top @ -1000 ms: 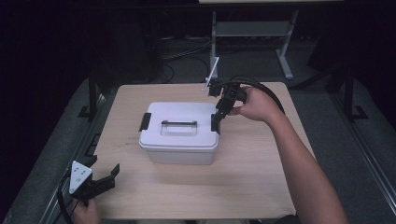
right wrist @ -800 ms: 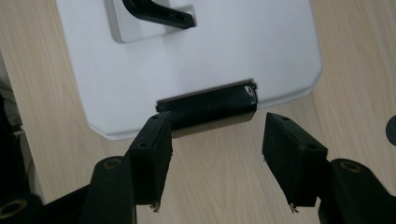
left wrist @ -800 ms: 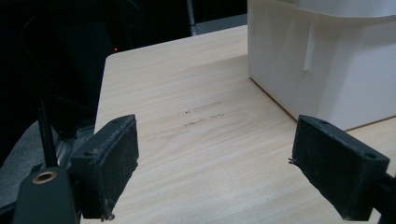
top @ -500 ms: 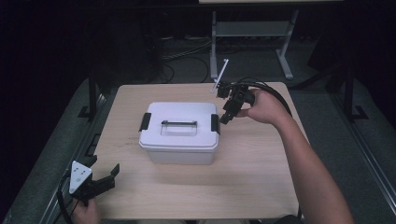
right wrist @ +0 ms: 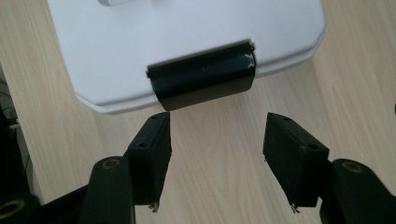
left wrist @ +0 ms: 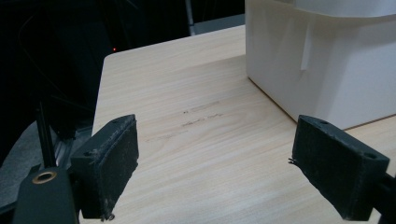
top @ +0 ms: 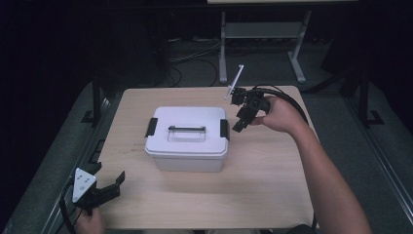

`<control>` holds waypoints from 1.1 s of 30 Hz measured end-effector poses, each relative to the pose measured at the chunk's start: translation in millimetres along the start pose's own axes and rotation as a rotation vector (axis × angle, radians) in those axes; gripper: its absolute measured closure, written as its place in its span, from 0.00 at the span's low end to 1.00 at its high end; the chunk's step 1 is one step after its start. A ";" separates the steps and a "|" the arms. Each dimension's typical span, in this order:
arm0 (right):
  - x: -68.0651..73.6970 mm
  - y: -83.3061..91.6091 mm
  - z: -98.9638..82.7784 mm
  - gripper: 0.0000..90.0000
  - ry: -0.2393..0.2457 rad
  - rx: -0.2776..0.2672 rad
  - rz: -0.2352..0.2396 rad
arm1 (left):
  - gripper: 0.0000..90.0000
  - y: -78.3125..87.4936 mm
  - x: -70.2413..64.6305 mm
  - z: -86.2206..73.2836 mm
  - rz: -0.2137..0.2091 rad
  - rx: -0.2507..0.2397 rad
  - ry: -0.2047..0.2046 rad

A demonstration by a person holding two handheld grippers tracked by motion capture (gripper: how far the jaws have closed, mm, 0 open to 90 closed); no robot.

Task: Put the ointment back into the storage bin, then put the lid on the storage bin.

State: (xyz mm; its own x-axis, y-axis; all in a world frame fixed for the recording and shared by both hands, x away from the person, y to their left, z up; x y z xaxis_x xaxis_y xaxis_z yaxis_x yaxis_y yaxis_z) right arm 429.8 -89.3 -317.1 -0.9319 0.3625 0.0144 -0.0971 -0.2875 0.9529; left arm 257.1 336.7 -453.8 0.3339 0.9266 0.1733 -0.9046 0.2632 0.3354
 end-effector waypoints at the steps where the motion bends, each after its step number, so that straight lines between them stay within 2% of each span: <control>1: -0.4 -1.5 -2.8 0.46 -0.004 0.003 0.003 | 0.15 -0.2 0.1 0.3 0.002 -0.003 0.001; 11: -2.7 -7.2 -14.8 0.46 -0.027 0.001 0.009 | 0.16 -3.1 -1.8 1.1 -0.010 0.001 -0.001; 33: -5.8 -25.2 -44.2 0.45 -0.065 0.009 0.033 | 0.16 -1.1 -2.1 1.0 -0.003 0.001 -0.004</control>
State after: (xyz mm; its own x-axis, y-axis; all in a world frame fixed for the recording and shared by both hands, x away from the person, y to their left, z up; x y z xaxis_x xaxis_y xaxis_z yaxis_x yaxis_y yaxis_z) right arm 422.2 -123.4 -354.6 -0.9099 0.4097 0.0648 -0.0637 -0.2924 0.9542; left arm 257.7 334.2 -453.7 0.3378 0.9247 0.1757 -0.9031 0.2658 0.3372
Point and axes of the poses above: each handheld gripper's, and its own axes: y roughly backward along the jaws, z roughly out of its top, x roughly to its left, the point moved 4 cm from there along -y, roughly forward along the jaws, and after that the axes turned 2 degrees about -y, right-handed, at the moved point
